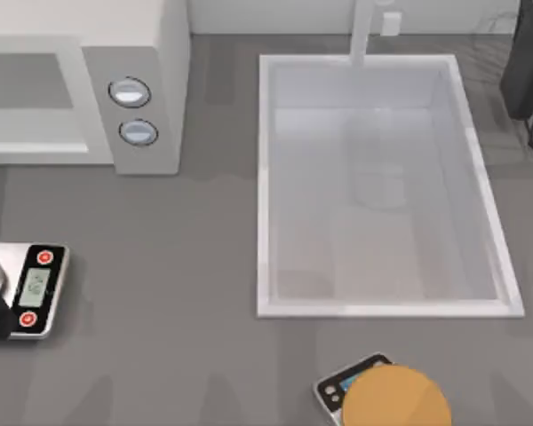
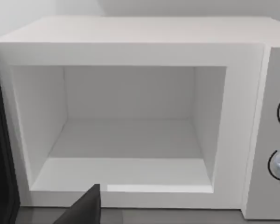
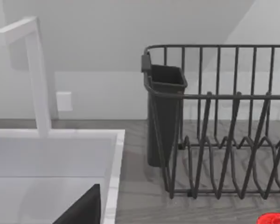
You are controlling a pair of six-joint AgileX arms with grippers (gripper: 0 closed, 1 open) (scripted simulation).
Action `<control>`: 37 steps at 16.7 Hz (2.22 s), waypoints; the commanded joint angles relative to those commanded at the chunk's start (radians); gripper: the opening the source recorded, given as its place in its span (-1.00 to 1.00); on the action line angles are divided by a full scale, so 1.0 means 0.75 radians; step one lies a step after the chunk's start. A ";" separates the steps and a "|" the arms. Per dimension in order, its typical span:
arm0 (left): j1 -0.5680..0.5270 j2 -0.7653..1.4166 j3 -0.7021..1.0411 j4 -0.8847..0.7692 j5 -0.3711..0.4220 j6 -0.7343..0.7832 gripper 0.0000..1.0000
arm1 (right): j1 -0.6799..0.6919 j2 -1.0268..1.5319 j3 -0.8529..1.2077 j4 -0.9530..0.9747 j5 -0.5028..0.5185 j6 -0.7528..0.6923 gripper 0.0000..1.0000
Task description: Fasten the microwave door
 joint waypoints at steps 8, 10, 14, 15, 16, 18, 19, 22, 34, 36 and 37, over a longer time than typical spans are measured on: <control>0.000 0.000 0.000 0.000 0.000 0.000 -0.06 | 0.000 0.000 0.000 0.000 0.000 0.000 1.00; 0.000 0.000 0.000 0.000 0.000 0.000 -0.36 | 0.000 0.000 0.000 0.000 0.000 0.000 1.00; 0.000 0.000 0.000 0.000 0.000 0.000 -0.96 | 0.000 0.000 0.000 0.000 0.000 0.000 1.00; 0.000 0.000 0.000 0.000 0.000 0.000 -1.00 | 0.000 0.000 0.000 0.000 0.000 0.000 1.00; 0.000 0.000 0.000 0.000 0.000 0.000 -1.00 | 0.000 0.000 0.000 0.000 0.000 0.000 1.00; 0.000 0.000 0.000 0.000 0.000 0.000 -1.00 | 0.000 0.000 0.000 0.000 0.000 0.000 1.00; 0.000 0.000 0.000 0.000 0.000 0.000 -1.00 | 0.000 0.000 0.000 0.000 0.000 0.000 1.00; 0.000 0.000 0.000 0.000 0.000 0.000 -1.00 | 0.000 0.000 0.000 0.000 0.000 0.000 1.00; -0.095 0.321 0.107 0.214 -0.094 0.005 -1.00 | 0.000 0.000 0.000 0.000 0.000 0.000 1.00; -0.095 0.321 0.107 0.214 -0.094 0.005 -1.00 | 0.000 0.000 0.000 0.000 0.000 0.000 1.00; -0.090 0.315 0.101 0.211 -0.093 0.005 -1.00 | 0.000 0.000 0.000 0.000 0.000 0.000 1.00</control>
